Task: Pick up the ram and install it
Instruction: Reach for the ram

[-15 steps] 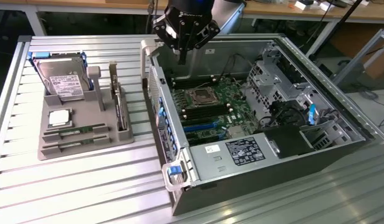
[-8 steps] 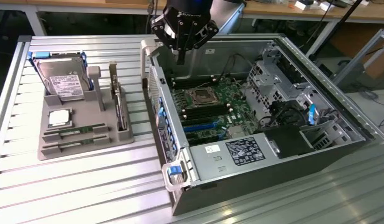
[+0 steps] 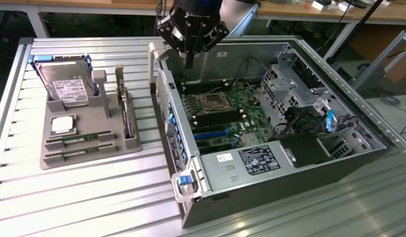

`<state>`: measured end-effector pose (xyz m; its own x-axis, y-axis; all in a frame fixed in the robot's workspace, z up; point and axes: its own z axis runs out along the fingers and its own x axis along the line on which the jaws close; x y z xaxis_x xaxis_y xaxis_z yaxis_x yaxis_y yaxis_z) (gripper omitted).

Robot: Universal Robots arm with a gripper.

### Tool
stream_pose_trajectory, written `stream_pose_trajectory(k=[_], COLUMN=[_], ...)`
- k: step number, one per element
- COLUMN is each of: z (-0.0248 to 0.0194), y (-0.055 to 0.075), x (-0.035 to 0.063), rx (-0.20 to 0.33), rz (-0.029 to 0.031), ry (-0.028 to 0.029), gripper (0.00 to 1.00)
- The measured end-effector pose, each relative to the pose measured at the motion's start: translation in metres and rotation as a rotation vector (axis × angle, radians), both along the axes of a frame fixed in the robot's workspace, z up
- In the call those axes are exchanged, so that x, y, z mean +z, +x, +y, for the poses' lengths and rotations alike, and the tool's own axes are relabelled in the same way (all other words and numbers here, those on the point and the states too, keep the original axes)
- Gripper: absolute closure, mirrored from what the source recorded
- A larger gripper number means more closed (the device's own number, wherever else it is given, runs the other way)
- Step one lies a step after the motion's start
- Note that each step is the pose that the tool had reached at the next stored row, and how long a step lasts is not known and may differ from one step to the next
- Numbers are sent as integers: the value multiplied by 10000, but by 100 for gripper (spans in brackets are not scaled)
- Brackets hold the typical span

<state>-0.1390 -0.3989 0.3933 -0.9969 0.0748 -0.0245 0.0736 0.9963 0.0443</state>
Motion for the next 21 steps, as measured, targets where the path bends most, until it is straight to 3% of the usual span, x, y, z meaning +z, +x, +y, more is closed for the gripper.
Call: stream_pose_trajectory(k=[21], z=[0], y=[-38], x=[-1], rx=[-1], rz=[0], ry=[1], gripper=[90])
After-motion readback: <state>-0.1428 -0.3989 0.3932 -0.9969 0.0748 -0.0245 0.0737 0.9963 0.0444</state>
